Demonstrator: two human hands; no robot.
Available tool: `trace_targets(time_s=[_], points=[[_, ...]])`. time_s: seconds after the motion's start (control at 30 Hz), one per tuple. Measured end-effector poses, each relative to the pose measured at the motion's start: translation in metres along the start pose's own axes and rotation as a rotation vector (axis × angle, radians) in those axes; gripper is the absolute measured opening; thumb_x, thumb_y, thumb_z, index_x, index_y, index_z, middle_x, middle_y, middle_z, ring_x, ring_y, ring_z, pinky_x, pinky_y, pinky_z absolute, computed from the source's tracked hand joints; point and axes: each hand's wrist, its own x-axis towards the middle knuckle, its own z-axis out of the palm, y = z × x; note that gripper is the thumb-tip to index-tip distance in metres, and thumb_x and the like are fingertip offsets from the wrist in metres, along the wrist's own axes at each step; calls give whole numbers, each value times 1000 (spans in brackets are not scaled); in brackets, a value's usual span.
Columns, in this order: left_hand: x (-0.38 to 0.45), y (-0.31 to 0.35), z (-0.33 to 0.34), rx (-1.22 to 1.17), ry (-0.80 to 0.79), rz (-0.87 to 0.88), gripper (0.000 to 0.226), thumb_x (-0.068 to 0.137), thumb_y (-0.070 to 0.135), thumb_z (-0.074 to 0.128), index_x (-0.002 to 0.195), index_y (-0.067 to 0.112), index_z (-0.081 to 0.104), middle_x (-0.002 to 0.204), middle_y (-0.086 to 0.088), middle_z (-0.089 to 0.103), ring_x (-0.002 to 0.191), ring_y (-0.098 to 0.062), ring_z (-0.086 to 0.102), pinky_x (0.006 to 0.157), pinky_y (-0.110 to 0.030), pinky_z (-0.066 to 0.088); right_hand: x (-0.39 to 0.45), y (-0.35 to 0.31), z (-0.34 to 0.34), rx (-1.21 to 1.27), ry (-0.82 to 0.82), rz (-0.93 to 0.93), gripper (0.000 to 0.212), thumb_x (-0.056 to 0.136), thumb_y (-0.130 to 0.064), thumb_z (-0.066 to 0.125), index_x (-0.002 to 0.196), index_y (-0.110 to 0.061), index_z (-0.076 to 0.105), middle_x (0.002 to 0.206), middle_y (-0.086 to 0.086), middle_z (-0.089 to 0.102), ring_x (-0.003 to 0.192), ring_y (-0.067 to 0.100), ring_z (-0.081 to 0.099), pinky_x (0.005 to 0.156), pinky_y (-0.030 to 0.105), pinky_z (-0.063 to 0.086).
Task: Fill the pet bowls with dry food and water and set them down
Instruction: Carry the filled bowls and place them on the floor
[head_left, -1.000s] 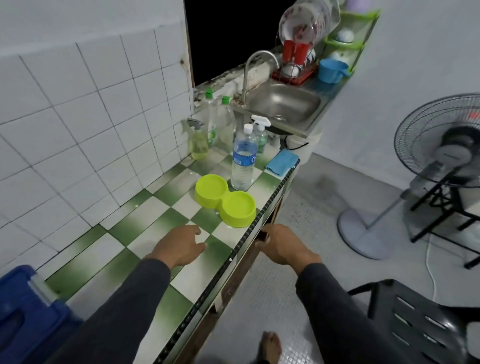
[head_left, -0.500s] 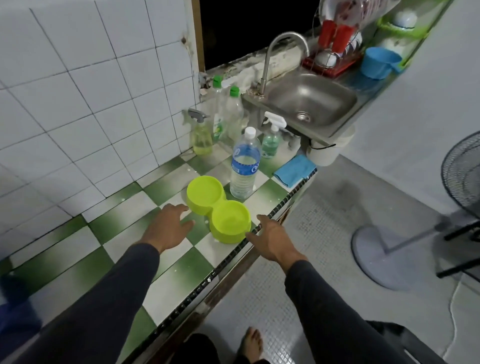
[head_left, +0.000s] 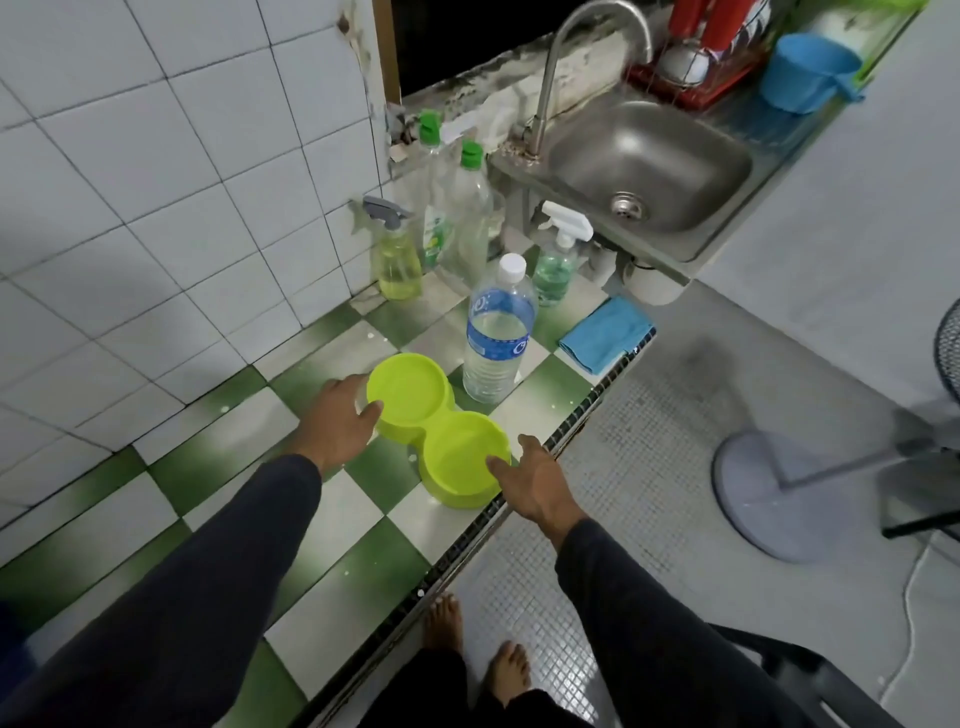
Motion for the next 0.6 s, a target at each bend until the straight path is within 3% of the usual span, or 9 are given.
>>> trace_targets(time_s=[0.27, 0.6], points=[[57, -14, 3, -33, -56, -16, 49, 106, 24, 53, 151, 7, 45, 148, -24, 49, 133, -40, 51, 114, -47, 39, 23, -1, 17, 211, 9, 172, 69, 97, -38, 60, 151, -4, 33, 149, 21, 46, 127, 37, 53, 104, 53, 48], [91, -24, 10, -99, -90, -17, 46, 107, 15, 47, 153, 9, 43, 154, -18, 47, 139, -34, 49, 116, -44, 38, 30, 1, 31, 230, 11, 273, 61, 99, -37, 55, 146, -3, 40, 141, 19, 50, 119, 37, 57, 98, 55, 52]])
